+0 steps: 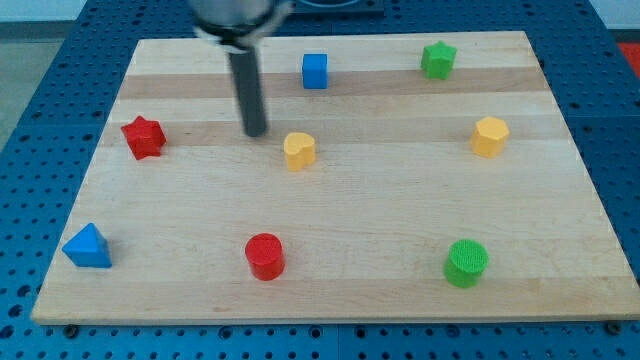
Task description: Put red star to the top right of blue triangle
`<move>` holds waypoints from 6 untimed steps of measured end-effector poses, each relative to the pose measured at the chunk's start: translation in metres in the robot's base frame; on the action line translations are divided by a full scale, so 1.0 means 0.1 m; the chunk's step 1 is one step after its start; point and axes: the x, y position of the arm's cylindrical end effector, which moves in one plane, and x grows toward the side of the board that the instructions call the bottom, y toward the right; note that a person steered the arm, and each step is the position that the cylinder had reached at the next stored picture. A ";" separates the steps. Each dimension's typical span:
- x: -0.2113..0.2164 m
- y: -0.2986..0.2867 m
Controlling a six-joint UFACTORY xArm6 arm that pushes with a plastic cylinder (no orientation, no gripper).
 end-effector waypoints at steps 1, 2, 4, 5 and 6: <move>-0.04 -0.83; -0.05 -1.13; -0.05 -1.70; 0.13 -1.51; 0.25 -0.95</move>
